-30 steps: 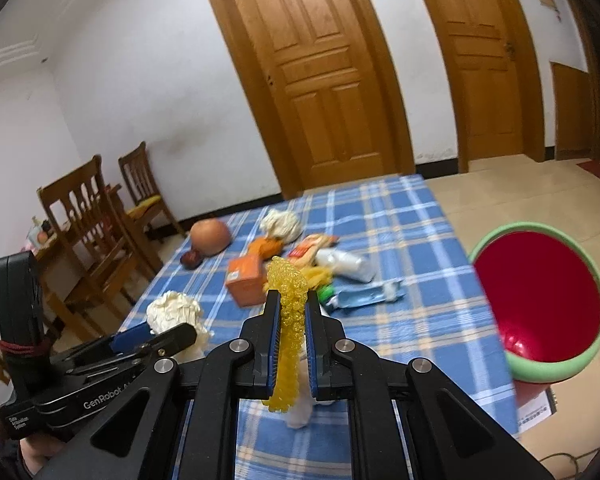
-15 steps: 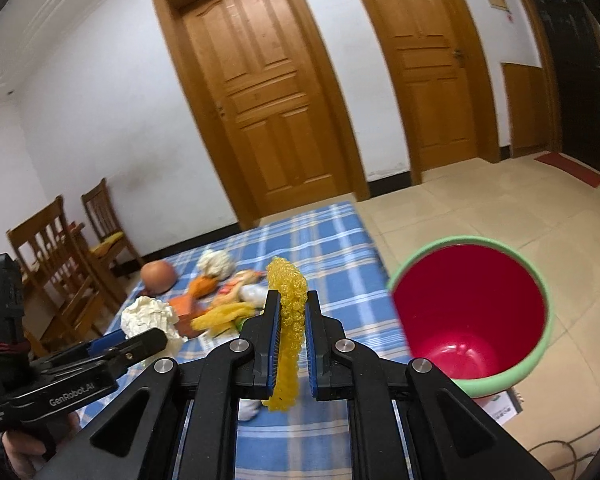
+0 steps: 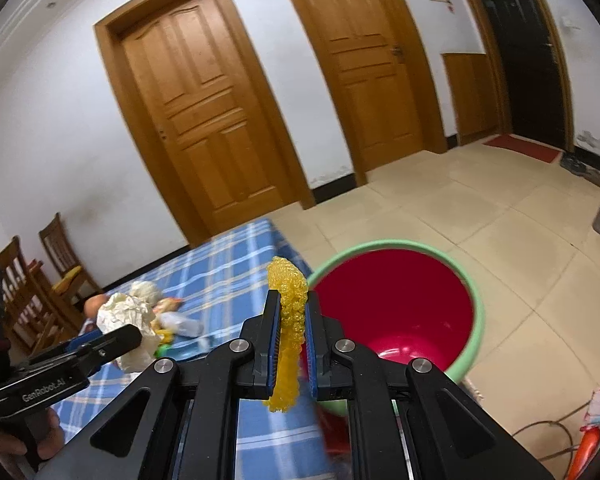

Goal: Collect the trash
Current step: 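Carry both items over the red bin and open the right gripper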

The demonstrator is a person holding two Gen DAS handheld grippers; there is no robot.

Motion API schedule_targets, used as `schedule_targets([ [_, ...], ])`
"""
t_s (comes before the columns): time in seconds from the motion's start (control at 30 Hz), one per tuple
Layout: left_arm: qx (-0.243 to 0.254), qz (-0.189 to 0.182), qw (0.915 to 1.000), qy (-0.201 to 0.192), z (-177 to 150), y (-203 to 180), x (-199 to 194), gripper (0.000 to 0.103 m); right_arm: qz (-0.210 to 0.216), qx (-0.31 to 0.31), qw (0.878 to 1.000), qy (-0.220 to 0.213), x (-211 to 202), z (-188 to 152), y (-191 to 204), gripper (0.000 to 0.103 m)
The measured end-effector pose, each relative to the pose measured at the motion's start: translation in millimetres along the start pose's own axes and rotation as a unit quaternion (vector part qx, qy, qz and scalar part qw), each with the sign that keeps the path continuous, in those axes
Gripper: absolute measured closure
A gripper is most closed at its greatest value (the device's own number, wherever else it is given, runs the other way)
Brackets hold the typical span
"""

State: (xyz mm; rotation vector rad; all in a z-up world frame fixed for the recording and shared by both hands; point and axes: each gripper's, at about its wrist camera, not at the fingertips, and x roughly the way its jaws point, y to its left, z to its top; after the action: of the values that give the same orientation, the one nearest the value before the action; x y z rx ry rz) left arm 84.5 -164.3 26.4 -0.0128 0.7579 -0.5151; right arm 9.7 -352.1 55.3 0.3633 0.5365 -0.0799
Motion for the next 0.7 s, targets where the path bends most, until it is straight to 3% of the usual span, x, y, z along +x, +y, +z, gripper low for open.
schedule_targets([
  [0.7, 0.036, -0.025, 0.9970, 0.063, 1.3, -47.4, 79.6, 0.049, -0.085, 0.054, 0.993, 0.054, 56.6, -18.6, -90.0, 0.087],
])
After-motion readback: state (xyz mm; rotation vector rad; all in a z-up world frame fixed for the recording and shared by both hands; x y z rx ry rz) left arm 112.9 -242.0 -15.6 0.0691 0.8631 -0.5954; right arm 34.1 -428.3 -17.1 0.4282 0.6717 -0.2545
